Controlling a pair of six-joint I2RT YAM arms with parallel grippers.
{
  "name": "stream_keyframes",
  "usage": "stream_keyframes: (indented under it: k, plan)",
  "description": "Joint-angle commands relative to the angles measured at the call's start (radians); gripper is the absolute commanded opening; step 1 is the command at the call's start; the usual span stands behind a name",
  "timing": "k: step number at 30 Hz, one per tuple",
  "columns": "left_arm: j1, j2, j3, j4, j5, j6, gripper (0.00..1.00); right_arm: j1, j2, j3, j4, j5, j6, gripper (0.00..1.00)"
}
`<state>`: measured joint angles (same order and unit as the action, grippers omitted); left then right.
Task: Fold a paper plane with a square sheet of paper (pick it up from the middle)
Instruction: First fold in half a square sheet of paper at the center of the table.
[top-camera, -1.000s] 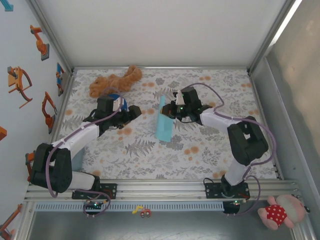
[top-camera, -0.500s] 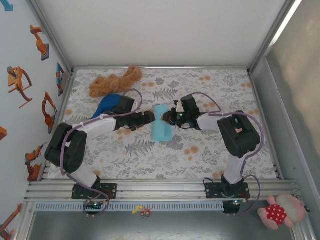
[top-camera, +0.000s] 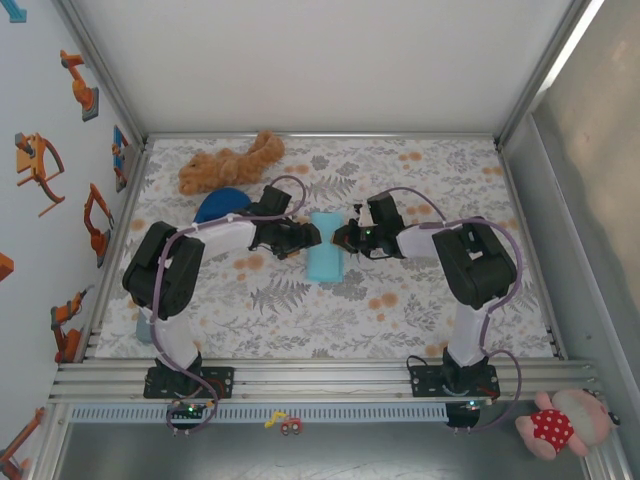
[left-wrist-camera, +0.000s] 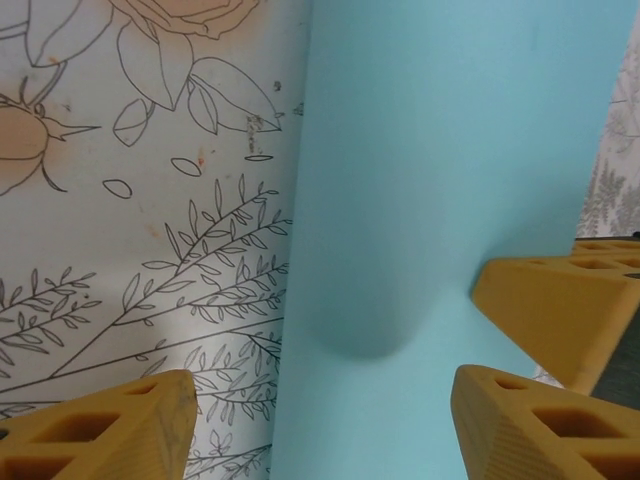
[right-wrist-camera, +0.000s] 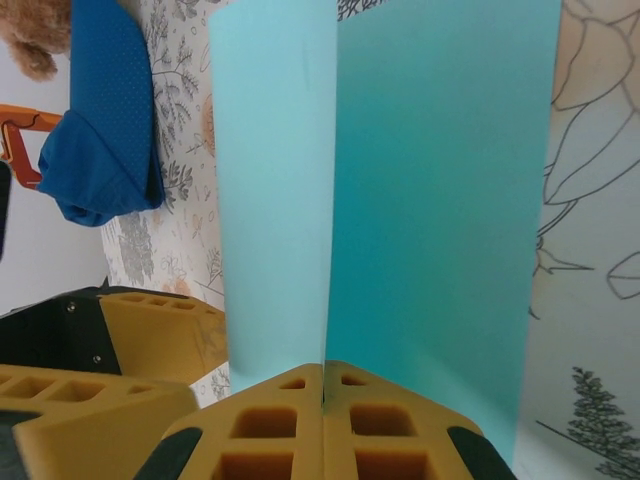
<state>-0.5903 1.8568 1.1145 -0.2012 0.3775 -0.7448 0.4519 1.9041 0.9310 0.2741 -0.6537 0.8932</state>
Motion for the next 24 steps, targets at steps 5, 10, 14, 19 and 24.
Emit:
stream_keyframes:
  k: [5, 10, 14, 19, 24]
  plan:
    - [-0.012, 0.066, 0.097, -0.100, 0.000, 0.015, 0.62, -0.015, 0.035, 0.038, -0.006, -0.058, -0.031, 0.05]
    - [-0.020, 0.105, 0.131, -0.144, -0.015, 0.012, 0.57, -0.021, 0.039, 0.040, 0.006, -0.071, -0.022, 0.06]
    - [-0.023, 0.134, 0.156, -0.171, -0.015, 0.011, 0.50, -0.024, 0.038, 0.046, -0.026, -0.070, -0.023, 0.11]
    - [-0.033, 0.175, 0.186, -0.244, -0.054, 0.021, 0.46, -0.059, -0.014, 0.027, -0.083, -0.045, -0.050, 0.24]
    - [-0.049, 0.232, 0.218, -0.305, -0.090, 0.028, 0.46, -0.096, -0.137, -0.007, -0.190, 0.042, -0.134, 0.32]
